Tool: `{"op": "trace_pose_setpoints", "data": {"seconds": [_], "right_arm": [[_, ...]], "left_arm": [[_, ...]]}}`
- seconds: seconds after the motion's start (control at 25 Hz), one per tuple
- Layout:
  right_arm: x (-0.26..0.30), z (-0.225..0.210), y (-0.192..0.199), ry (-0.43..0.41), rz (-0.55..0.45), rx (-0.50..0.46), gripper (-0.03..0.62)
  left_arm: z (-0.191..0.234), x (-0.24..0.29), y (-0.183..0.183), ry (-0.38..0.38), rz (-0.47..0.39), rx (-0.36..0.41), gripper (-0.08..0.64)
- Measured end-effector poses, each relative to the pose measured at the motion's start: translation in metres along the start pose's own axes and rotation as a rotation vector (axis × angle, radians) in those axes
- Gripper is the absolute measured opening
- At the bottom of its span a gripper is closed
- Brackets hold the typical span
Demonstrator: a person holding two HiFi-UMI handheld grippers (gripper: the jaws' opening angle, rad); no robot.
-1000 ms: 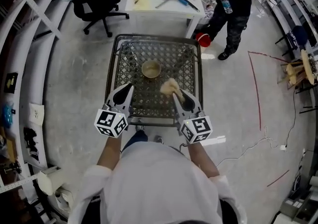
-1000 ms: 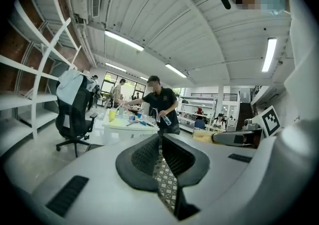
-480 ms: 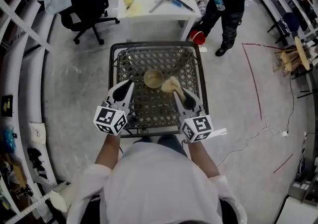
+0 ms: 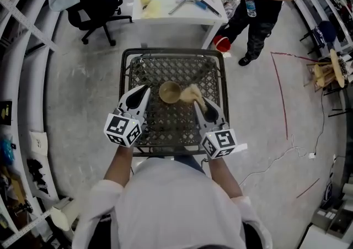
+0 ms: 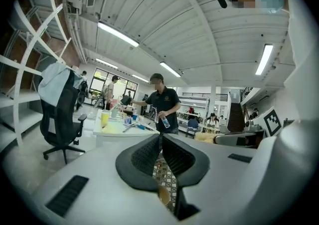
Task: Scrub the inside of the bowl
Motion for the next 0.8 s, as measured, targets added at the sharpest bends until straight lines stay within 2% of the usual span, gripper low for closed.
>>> {"op": "trace_pose_setpoints", "data": {"seconds": [0.48, 0.64, 0.8], "right_arm": [[0.017, -0.035, 0.000, -0.035, 0.005, 0.005, 0.100], [0.020, -0.041, 0.003, -0.035, 0.019, 0.011, 0.100], [0.027, -0.045, 0.004, -0.036, 0.026, 0.016, 0.100]], "left_arm": [[0.004, 0.041, -0.003, -0.038, 0.000, 0.012, 0.046], [0.012, 0.057, 0.006, -0.047, 0.040, 0.012, 0.046], [0.028, 0.071, 0.020, -0.058, 0.083, -0.033, 0.046]]}}
Point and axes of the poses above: the fingertips, and each gripper's own axes: x forward along the fingers, z to its left, y out of its underside, the point moved 3 cm from there along -x, backward along the fingers, and after that the axes turned 11 degrees about -x, right-handed, at the moved point
